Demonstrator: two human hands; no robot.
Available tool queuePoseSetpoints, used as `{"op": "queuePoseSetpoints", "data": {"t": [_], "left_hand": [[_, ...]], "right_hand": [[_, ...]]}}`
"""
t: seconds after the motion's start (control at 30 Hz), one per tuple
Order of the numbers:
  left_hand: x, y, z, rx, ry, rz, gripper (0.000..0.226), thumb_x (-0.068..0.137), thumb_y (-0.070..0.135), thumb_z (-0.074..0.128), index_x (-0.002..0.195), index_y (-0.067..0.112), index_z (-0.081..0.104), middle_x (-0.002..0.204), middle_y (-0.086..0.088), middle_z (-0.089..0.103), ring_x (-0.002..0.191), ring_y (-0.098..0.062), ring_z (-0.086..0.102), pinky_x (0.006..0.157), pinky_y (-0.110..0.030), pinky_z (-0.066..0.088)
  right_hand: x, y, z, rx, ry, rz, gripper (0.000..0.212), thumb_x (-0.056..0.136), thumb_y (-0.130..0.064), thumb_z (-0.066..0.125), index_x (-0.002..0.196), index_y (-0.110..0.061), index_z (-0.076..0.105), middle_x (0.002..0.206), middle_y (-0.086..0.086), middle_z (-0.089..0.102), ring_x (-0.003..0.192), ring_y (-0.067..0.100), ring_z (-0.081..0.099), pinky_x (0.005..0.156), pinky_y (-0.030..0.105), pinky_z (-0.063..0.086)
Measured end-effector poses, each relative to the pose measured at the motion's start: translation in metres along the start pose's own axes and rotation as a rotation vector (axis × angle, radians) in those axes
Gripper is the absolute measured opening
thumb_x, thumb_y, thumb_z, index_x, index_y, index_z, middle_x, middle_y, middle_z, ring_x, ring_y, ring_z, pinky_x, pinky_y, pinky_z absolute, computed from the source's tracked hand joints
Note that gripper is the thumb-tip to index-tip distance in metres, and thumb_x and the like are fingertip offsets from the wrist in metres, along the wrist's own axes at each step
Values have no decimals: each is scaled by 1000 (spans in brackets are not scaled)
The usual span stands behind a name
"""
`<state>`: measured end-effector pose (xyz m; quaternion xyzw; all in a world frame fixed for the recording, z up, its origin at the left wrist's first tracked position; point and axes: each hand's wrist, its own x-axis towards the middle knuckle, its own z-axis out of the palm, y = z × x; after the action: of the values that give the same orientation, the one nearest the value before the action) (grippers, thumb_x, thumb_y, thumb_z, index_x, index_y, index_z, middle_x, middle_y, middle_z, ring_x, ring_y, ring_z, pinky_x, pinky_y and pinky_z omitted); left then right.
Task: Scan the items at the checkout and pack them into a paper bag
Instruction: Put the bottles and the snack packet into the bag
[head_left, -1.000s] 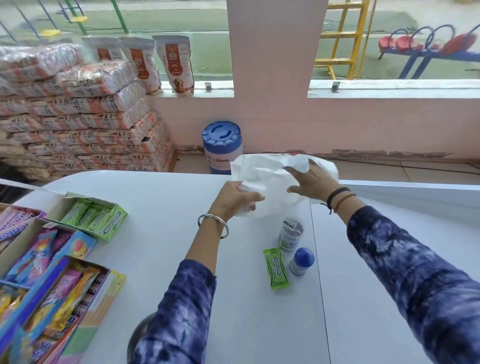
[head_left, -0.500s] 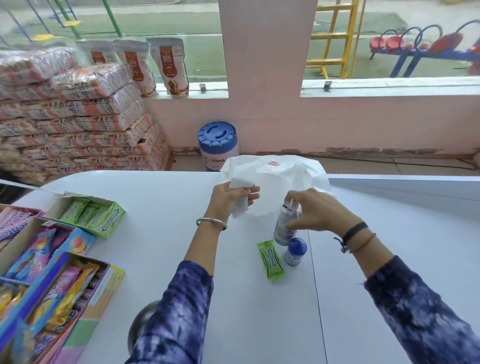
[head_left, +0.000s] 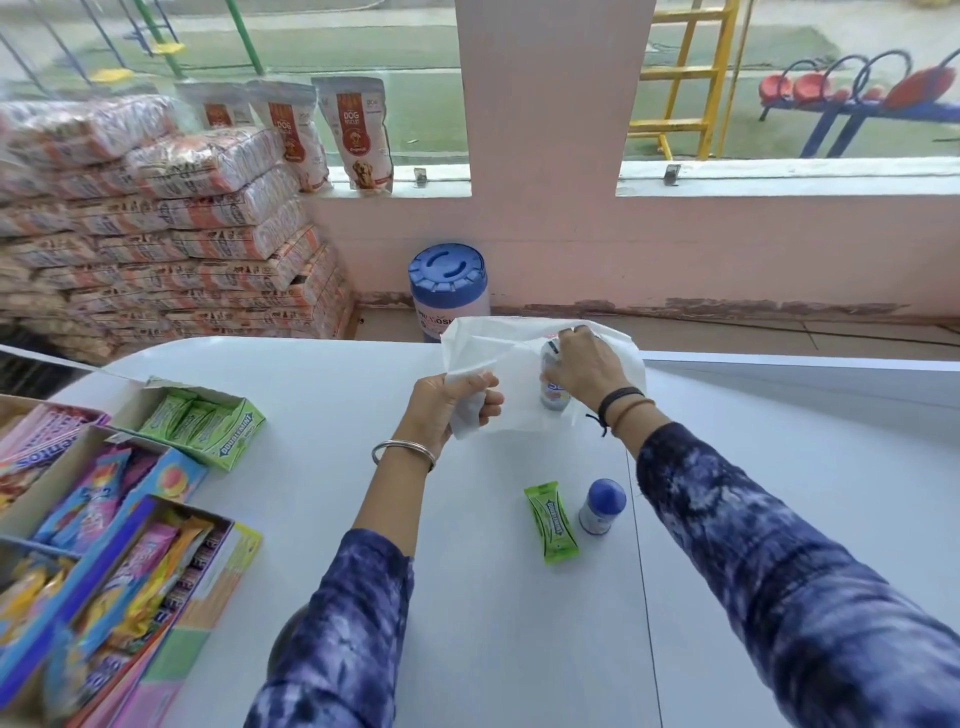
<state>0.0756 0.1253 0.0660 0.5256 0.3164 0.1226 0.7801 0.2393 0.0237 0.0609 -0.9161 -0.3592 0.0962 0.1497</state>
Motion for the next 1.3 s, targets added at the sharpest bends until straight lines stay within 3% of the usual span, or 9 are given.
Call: {"op": "queuePoseSetpoints", "data": {"t": [0.2,0.33,0.4,0.47,0.67,0.87,1.0,1.17,1.3], "left_hand": [[0,-5,-3,-51,20,21,13,81,10,63,92,6,68,74,-4,76,73,-18,71,77,-29,54],[-3,-6,-1,-69,47,52,10,81,9,63,89,9,69,72,-2,76,75,-18,69,79,-30,52],[-4,-8,-1,-68,58,62,9,81,10,64,89,9,69,72,-2,76,79,-21,67,78,-30,52],[-5,-11,0,-72,59,60,10,81,10,64,90,9,69,73,-2,77,82,-21,66,76,-29,51],[-7,-14,4,-145,17,39,18,81,2,60,96,8,68,78,-2,77,84,-21,69,74,-27,52],[-6,-12,1,-197,-41,33,31,84,-4,50,113,-1,60,80,-1,77,79,-15,72,77,-27,51],[-5,-12,-3,-210,-36,52,25,86,2,54,110,4,62,83,-2,77,82,-18,72,76,-27,54],[-2,-15,-7,-215,41,57,13,86,5,57,95,6,66,74,-2,77,71,-16,72,63,-22,57],[-3,-17,-12,-201,64,33,12,85,5,58,94,5,65,70,-2,76,63,-13,70,56,-21,55]], "right_hand": [[-24,5,-11,66,-17,-64,25,83,-5,57,105,6,55,111,26,59,101,40,57,77,38,45],[-84,12,-32,66,179,-129,32,81,-27,65,107,-10,57,107,9,58,99,30,56,67,36,47],[-115,18,-35,-76,1,14,49,74,-49,68,107,-16,54,108,4,54,104,28,52,72,35,44],[-136,24,-26,-137,-252,125,56,70,-55,69,108,-18,52,110,2,54,103,28,54,74,34,42],[-146,24,-12,32,-217,105,28,74,-24,66,97,-9,62,102,12,63,86,31,60,69,33,48],[-124,-3,-36,33,-2,-19,29,68,-26,68,90,-7,62,92,13,65,81,35,58,62,33,43],[-89,-30,-35,93,173,-126,27,74,-26,65,93,-7,60,91,11,64,80,32,57,61,30,34],[-39,-50,7,71,83,-127,28,81,-29,66,90,-4,58,95,18,64,85,35,60,66,35,37],[-24,-53,26,90,47,-51,20,86,-14,55,96,2,59,103,22,65,95,37,60,74,39,44]]}}
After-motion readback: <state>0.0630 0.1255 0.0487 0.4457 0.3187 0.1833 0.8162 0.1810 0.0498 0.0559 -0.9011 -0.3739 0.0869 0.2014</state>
